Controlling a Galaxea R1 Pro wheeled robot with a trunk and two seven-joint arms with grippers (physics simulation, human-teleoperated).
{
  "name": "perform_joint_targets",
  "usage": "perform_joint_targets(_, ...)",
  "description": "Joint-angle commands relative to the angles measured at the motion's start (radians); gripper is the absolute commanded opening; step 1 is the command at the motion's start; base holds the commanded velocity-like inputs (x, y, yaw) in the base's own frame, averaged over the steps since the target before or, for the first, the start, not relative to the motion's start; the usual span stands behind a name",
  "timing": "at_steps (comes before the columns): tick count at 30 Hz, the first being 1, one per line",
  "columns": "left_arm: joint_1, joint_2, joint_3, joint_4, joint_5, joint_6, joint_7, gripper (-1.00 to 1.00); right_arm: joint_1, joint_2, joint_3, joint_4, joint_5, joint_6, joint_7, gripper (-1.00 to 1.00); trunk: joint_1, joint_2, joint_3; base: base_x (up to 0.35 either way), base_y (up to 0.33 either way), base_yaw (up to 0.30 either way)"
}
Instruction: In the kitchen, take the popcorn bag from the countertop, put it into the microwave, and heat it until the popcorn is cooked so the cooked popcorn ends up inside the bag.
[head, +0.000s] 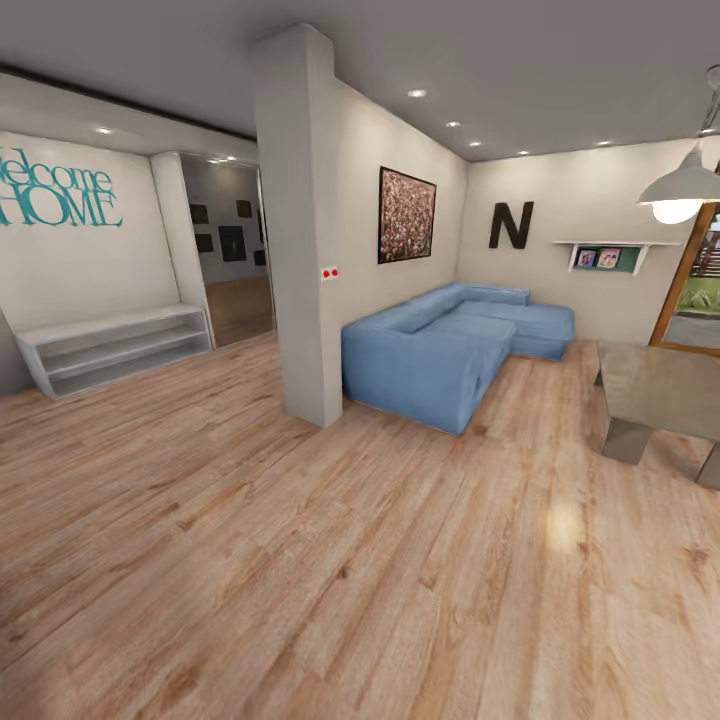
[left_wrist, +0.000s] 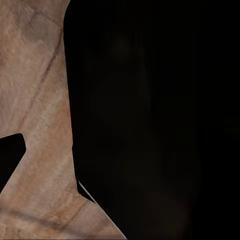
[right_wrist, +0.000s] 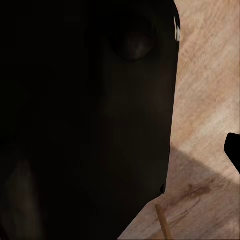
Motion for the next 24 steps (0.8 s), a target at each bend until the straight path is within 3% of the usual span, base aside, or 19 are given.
perform_joint_targets(1, -0.001, -0.006, 0.006, -0.006, 0.006, -0.006, -0.006, 1.0, 0.006, 0.005, -0.006, 0.002, -0.006, 0.004, -0.006, 1.0, 0.0, 0.0, 0.0, 0.0, 0.0, 0.0)
perform_joint_targets(9, 0.0, 0.002, 0.019, -0.024, 0.024, -0.012, -0.002, 1.0, 0.008, 0.002, 0.012, 0.002, 0.013, -0.001, 0.006, 1.0, 0.0, 0.0, 0.0, 0.0, 0.0, 0.0)
perform_joint_targets(15, 0.0, 0.003, 0.019, -0.025, 0.026, -0.012, -0.002, 1.0, 0.008, 0.003, 0.004, 0.002, 0.001, -0.021, 0.003, 1.0, 0.0, 0.0, 0.0, 0.0, 0.0, -0.011)
perform_joint_targets(24, 0.0, 0.002, 0.02, -0.025, 0.026, -0.012, -0.002, 1.0, 0.008, 0.005, -0.001, 0.002, -0.008, -0.062, -0.003, 1.0, 0.0, 0.0, 0.0, 0.0, 0.0, -0.215)
